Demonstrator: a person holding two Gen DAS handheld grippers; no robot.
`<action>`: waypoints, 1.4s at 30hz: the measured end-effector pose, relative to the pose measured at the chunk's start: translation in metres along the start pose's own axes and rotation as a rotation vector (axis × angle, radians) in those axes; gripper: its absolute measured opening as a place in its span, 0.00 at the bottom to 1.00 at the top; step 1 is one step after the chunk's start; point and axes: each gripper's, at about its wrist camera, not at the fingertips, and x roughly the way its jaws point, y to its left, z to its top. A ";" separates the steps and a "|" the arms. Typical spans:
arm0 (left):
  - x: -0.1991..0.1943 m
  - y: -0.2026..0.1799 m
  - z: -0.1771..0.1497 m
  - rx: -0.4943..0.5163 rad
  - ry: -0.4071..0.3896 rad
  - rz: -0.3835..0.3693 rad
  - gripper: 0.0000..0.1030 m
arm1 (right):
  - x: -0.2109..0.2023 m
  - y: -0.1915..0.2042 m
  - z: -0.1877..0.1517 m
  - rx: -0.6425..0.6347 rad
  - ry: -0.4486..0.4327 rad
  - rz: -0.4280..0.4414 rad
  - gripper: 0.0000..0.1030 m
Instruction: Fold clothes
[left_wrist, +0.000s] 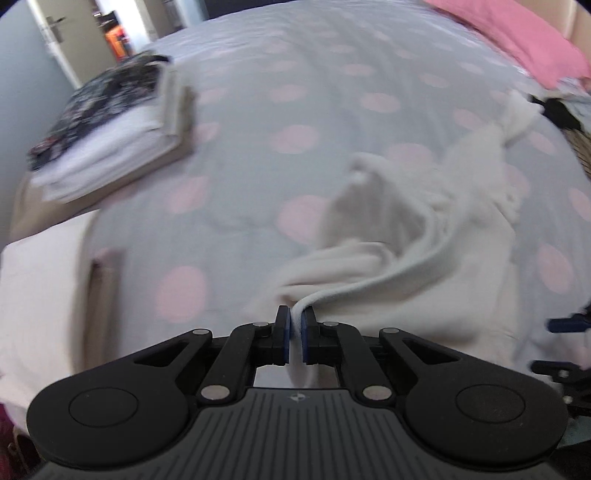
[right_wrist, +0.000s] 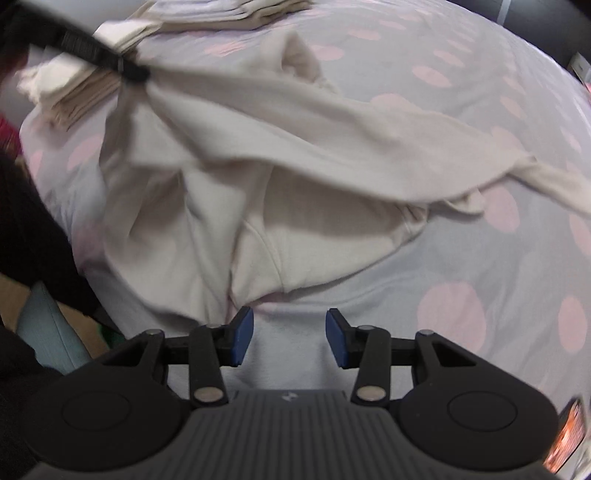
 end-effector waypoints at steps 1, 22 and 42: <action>0.001 0.010 0.001 -0.014 0.001 0.029 0.04 | 0.002 0.001 0.001 -0.027 0.001 -0.002 0.45; -0.001 0.041 0.005 0.003 -0.010 0.176 0.25 | 0.033 0.032 0.010 -0.525 -0.038 -0.114 0.45; 0.011 -0.117 -0.049 0.355 0.015 -0.213 0.29 | 0.032 0.023 0.023 -0.579 -0.090 -0.169 0.08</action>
